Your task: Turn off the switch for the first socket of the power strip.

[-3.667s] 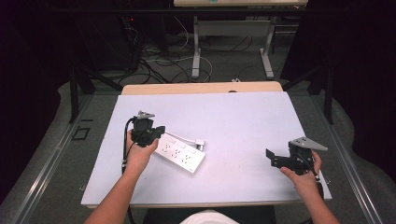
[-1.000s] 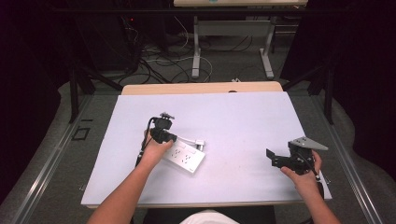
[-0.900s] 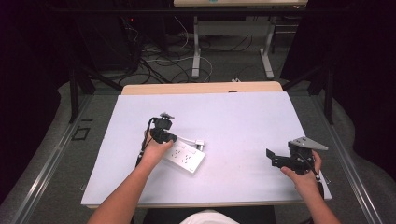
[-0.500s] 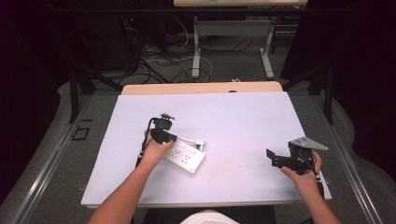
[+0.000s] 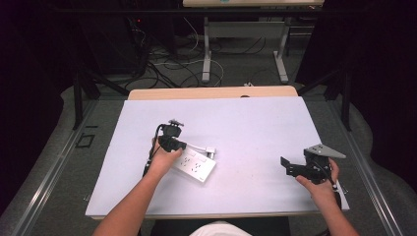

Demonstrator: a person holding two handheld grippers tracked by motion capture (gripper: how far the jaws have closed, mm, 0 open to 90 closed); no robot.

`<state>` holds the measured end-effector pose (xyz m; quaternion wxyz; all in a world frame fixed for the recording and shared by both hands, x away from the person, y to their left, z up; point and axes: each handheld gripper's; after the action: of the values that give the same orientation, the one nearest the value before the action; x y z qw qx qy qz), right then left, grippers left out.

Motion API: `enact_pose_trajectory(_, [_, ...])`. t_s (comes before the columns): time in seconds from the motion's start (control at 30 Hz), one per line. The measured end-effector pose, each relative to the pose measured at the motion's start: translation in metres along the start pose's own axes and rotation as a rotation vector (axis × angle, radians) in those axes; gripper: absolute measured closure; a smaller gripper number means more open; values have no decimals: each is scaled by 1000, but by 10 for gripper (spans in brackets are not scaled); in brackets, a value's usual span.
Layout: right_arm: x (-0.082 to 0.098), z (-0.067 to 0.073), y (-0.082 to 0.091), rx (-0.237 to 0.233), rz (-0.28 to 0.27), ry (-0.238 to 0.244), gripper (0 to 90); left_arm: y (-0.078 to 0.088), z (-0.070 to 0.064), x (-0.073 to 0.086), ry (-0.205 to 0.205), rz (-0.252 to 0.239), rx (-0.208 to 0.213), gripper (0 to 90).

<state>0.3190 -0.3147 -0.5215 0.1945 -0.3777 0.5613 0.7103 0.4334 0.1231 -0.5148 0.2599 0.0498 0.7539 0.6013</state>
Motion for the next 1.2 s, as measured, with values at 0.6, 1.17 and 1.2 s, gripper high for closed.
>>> enact_pose_trajectory(0.6, [0, 0, 1, -4, 3, -5, 47, -1, -1, 1, 2, 5, 6, 900])
enact_pose_trajectory(1.17, [0, 0, -1, -2, -3, 0, 49, -1, -4, 0, -3, 2, -4, 900])
enact_pose_trajectory(1.2, [0, 0, -1, -2, -2, -1, 49, -1, -4, 0, -6, 1, -2, 900])
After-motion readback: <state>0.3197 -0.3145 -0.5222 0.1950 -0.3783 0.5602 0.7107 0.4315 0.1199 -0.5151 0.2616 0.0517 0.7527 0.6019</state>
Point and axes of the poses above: each handheld gripper's, and its own axes: y roughly backward along the jaws, x roughly out of its underside, z roughly to its left, and after that the axes turned 11 degrees about z, right-handed
